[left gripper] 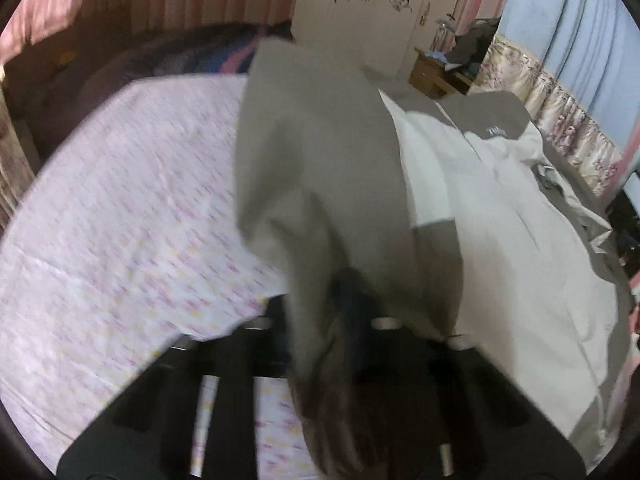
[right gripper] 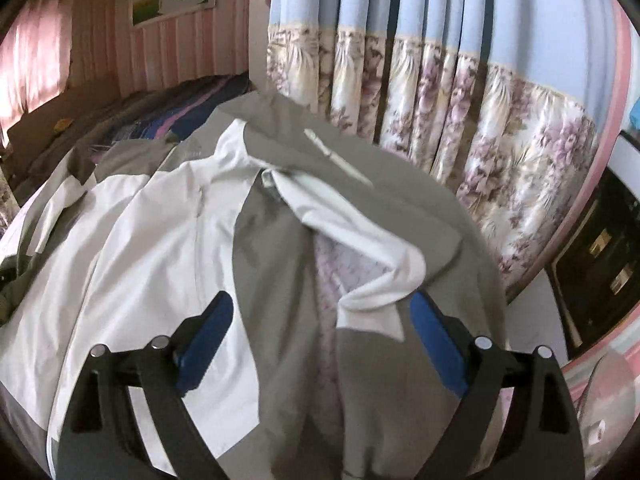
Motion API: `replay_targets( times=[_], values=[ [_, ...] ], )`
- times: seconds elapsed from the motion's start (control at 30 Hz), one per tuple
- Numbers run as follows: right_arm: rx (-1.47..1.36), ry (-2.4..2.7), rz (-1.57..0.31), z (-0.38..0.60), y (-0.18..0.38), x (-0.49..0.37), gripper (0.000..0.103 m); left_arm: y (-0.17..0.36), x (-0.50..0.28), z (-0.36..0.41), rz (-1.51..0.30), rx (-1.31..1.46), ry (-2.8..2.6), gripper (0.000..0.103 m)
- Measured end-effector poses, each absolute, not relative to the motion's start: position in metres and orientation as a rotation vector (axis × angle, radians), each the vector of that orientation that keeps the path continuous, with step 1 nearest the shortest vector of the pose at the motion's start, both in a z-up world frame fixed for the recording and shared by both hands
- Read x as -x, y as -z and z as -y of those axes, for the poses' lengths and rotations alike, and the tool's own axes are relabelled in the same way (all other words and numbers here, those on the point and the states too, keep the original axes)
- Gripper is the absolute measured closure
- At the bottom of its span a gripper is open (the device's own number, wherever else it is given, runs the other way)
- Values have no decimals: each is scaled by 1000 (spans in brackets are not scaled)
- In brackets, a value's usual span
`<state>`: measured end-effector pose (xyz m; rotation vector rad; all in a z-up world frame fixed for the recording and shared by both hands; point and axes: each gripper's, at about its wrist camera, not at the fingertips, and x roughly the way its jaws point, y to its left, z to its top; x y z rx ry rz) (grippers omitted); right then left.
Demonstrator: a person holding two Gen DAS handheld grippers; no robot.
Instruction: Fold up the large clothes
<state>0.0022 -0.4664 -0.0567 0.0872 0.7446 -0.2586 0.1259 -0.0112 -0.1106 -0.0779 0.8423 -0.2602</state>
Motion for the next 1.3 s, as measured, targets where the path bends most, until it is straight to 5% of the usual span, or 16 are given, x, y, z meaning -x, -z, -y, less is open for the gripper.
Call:
replay_targets(
  times=[0.27,0.37,0.4,0.43,0.9,0.97,1.0,1.07,1.1,1.13,1.2,1.3],
  values=[
    [-109,262,-747,468,59,14,13,93,-138,-113,-758,31,-221,94],
    [-135,211,-752,466,61,21,13,97,-134,-140,-806,45,-278,48],
    [-144,198,-755,465,63,23,13,95,-125,-140,-801,49,-265,20],
    [-151,185,-761,463,65,24,13,93,-117,-136,-792,50,-231,11],
    [-111,140,-935,441,110,10,13,124,-54,26,-984,78,315,4],
    [-115,113,-954,440,115,12,25,131,-51,35,-1002,81,338,3],
    [-116,102,-958,439,116,14,50,132,-49,35,-1001,70,341,4],
    [-143,82,-955,437,119,17,66,131,-48,36,-999,72,360,5],
    [-127,78,-948,433,118,18,78,130,-47,39,-985,65,356,16],
    [-124,77,-945,430,117,19,89,129,-47,36,-963,55,344,47],
    [-131,76,-936,426,115,21,96,129,-49,39,-924,60,305,84],
    [-143,39,-921,414,106,25,99,121,-49,25,-896,97,306,100]
  ],
)
